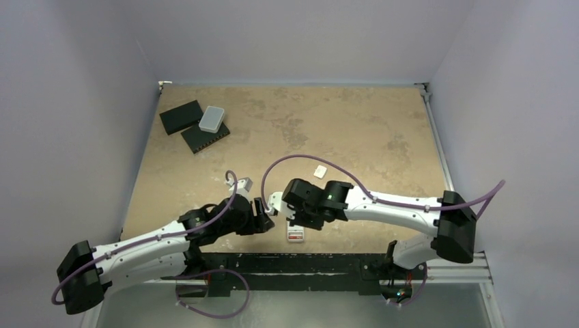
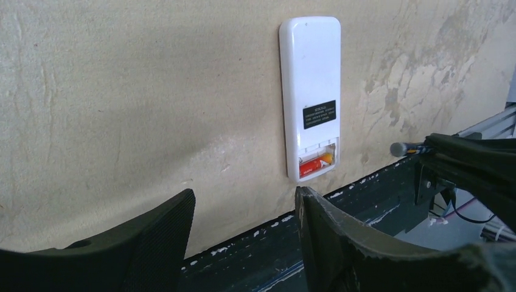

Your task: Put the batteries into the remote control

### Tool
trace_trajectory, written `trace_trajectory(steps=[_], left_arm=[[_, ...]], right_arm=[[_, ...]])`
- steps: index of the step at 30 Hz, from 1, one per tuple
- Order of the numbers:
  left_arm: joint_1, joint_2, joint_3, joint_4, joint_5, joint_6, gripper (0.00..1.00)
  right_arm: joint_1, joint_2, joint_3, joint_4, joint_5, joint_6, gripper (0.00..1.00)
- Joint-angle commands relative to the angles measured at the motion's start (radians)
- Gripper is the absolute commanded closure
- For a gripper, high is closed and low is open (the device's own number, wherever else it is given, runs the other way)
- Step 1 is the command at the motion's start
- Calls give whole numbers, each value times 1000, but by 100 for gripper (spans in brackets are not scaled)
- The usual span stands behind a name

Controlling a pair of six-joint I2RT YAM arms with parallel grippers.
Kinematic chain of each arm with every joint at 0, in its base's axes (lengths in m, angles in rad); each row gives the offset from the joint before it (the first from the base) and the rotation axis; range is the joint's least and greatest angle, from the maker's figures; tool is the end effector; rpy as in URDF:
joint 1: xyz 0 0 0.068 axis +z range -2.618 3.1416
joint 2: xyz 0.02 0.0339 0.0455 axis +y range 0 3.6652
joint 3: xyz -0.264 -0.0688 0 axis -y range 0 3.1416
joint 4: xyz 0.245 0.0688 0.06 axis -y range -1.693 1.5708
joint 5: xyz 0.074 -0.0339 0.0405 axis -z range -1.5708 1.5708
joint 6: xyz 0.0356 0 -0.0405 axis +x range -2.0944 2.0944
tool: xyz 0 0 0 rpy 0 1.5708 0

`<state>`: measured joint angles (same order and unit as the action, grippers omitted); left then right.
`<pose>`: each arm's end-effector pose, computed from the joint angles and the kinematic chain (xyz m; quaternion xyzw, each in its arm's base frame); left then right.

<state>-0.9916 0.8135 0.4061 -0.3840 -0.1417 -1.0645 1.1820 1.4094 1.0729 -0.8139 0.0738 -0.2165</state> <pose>0.0941 -0.1346 0.1857 -0.0605 0.9211 -0.2907 0.2518 0.1060 0.2519 0.2498 -0.6232 0.7529 0.0648 0.2014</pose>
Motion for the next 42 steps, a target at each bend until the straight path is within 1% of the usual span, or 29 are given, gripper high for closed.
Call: trace_trajectory(steps=[1,8,15,23,30,40,42], left_arm=[[24,-31,-33,60,24,-25,40],[90,-81,-74,36,59,-19,42],[128,-133,-69,-41,32,-12,42],[135,-173,-59,-95,7,-10,40],[135,-167,-53,-103,10,-2,38],[135,-162,-49,-95,17,4,38],[135,-162,-51,-97,19,5,38]], right_arm=[[30,43,-7,-11,-31,-45,100],[54,105,-2,5,-62,-52,100],[54,179,7,18,-72,-44,100],[56,221,17,34,-95,-43,100],[56,250,34,41,-91,-40,99],[55,266,60,50,-77,-24,98],[56,270,66,54,-77,-19,96]])
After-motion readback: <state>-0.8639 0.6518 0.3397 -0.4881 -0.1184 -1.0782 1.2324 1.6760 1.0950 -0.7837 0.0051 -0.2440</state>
